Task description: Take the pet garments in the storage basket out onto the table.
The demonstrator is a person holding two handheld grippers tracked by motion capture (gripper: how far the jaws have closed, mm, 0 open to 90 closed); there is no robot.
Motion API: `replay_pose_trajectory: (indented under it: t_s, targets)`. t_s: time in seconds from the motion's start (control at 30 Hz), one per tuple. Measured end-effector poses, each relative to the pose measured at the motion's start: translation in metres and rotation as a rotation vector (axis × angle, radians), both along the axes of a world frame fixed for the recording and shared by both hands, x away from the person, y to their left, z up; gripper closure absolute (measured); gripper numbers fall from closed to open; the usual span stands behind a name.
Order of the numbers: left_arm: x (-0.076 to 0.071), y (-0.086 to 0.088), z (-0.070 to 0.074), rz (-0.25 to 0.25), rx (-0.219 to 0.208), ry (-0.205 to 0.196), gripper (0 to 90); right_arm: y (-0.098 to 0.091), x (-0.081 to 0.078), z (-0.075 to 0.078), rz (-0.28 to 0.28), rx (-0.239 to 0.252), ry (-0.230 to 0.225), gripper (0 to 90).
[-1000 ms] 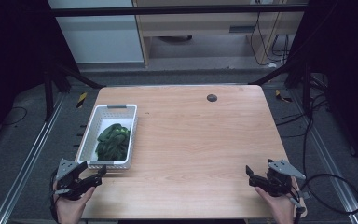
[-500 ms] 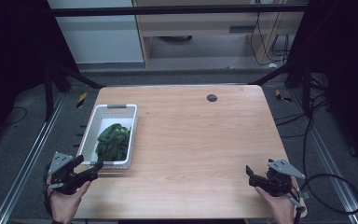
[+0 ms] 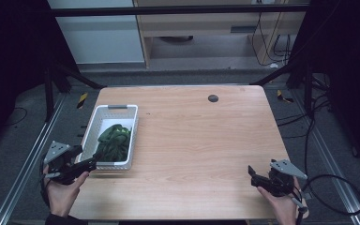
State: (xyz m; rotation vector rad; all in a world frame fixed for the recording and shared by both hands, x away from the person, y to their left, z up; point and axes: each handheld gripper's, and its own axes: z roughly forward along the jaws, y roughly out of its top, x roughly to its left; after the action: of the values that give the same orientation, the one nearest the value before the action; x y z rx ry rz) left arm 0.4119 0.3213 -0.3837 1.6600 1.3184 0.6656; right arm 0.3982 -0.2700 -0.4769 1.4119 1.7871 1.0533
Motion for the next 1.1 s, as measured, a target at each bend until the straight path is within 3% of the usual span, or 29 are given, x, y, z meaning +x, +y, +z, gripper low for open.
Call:
replay_pose_trajectory:
  t_s: [0.8, 1.1]
  targets:
    - [0.030, -0.013, 0.017, -0.026, 0.044, 0.007, 19.4, 0.001, 0.000, 0.000, -0.001, 0.002, -0.001, 10.9]
    - [0.042, -0.019, 0.018, -0.051, 0.075, 0.040, 19.1, 0.002, 0.001, 0.000, 0.002, 0.007, 0.008, 10.7]
